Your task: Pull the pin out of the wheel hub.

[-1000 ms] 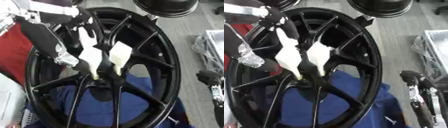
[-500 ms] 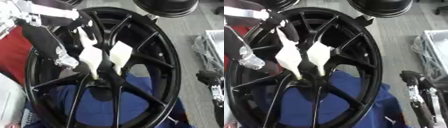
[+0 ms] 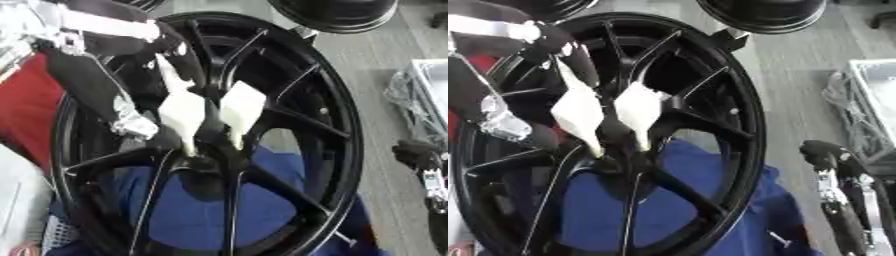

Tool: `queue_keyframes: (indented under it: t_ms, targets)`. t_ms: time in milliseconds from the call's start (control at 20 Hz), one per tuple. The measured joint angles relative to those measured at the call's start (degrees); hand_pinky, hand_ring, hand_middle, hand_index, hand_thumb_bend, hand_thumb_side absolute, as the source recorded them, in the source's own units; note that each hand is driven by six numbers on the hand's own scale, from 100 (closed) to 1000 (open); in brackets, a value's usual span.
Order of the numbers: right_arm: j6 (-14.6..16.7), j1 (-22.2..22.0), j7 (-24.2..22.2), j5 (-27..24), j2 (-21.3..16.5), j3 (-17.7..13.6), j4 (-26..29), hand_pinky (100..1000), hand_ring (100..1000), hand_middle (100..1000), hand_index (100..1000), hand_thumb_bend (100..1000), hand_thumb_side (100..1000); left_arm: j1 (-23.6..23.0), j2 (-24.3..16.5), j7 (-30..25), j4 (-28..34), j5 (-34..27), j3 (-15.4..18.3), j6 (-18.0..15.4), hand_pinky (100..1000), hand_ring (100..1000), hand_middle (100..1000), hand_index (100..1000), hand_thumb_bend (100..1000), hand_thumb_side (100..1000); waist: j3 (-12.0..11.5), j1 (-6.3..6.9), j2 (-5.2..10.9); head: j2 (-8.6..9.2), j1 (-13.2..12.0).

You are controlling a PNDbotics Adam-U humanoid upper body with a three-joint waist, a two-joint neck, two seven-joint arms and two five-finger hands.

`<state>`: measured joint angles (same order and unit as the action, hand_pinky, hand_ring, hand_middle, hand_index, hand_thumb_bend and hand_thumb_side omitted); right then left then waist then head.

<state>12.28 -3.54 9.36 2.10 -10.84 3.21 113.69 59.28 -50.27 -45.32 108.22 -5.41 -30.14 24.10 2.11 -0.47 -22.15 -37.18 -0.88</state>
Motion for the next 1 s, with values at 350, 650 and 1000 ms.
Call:
queue_keyframes:
  t_ms: [350, 650, 1000]
  targets:
    - [-0.2, 0.0, -0.3, -0.3, 0.0, 0.0, 0.0, 826, 772, 714, 694, 100, 662, -0.1, 0.0, -1.3, 0.1, 2.8, -0.1, -1.2, 642, 863, 788, 801, 501, 227, 0.0, 0.01, 0.0, 0.0, 0.0]
    - [-0.3, 0.1, -0.4, -0.7, 0.0, 0.0, 0.0, 826, 772, 715, 695, 100, 664, -0.1, 0.3, -2.5, -0.6, 4.9, -0.7, -2.3, 620, 839, 764, 778, 409, 194, 0.1, 0.01, -0.06, 0.0, 0.0]
    - [-0.4, 0.3, -0.6, -0.7, 0.2, 0.0, 0.0, 827, 773, 715, 695, 100, 666, 0.2, 1.0, -2.7, -1.6, 5.1, -0.7, -2.6, 600, 821, 744, 755, 321, 181, 0.2, -0.03, -0.14, 0.01, 0.0]
